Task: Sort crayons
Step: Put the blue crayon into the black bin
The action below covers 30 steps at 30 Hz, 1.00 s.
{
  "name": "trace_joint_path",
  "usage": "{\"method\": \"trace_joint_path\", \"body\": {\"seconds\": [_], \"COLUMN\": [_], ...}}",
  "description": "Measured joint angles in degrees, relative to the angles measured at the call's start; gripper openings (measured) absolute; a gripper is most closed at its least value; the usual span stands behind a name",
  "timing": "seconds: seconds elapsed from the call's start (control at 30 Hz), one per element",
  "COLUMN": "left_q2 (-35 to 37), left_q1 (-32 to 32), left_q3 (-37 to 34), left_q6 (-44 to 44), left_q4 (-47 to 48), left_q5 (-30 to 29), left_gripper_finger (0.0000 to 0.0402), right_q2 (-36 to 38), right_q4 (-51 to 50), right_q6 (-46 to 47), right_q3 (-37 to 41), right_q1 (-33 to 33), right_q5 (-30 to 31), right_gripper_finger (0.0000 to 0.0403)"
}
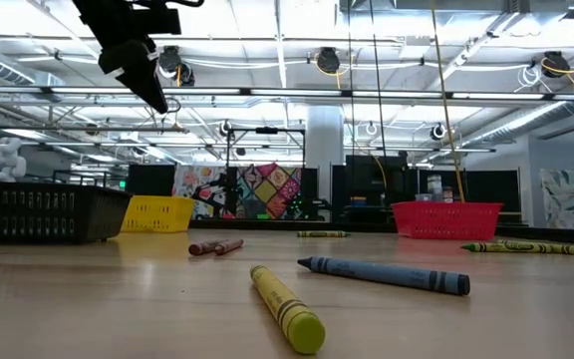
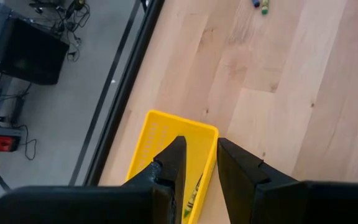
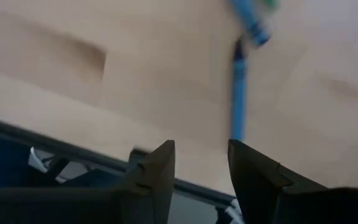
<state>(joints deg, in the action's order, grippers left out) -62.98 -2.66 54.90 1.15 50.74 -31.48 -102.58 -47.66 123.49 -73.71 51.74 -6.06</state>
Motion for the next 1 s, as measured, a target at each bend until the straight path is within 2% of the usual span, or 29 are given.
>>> {"method": "trace_joint_path", "body": {"seconds": [0.27,0.53,0.87,1.0], "left_q2": [0.0,0.0,0.0,0.0], "left_q1": [0.0,0.0,0.0,0.0], "left_q3": [0.0,0.0,0.0,0.0], "left_q6": [0.0,0.0,0.0,0.0], "left_q4": [-4.3,-4.9,-5.4,-5.4], "left_q5": [0.0,0.2,0.3,0.3], "left_gripper_finger": [0.0085,0.0085,0.0085,0.0085], "right_q2": [-4.3,-5.2,-9.4,-9.8], "right_q4": [2.0,0.3,0.9,0.8], "right_q6": [3.5,6.7,5.0,4.9], "right_q3": [0.0,0.0,-0.3,-0.2], "right_q1": [2.4,3.7,3.9,3.9], "right_q5": [-3.2,-2.9,-3.2,-3.2], "right_gripper_finger": [0.0134,0.0134,0.0133,0.0115]}}
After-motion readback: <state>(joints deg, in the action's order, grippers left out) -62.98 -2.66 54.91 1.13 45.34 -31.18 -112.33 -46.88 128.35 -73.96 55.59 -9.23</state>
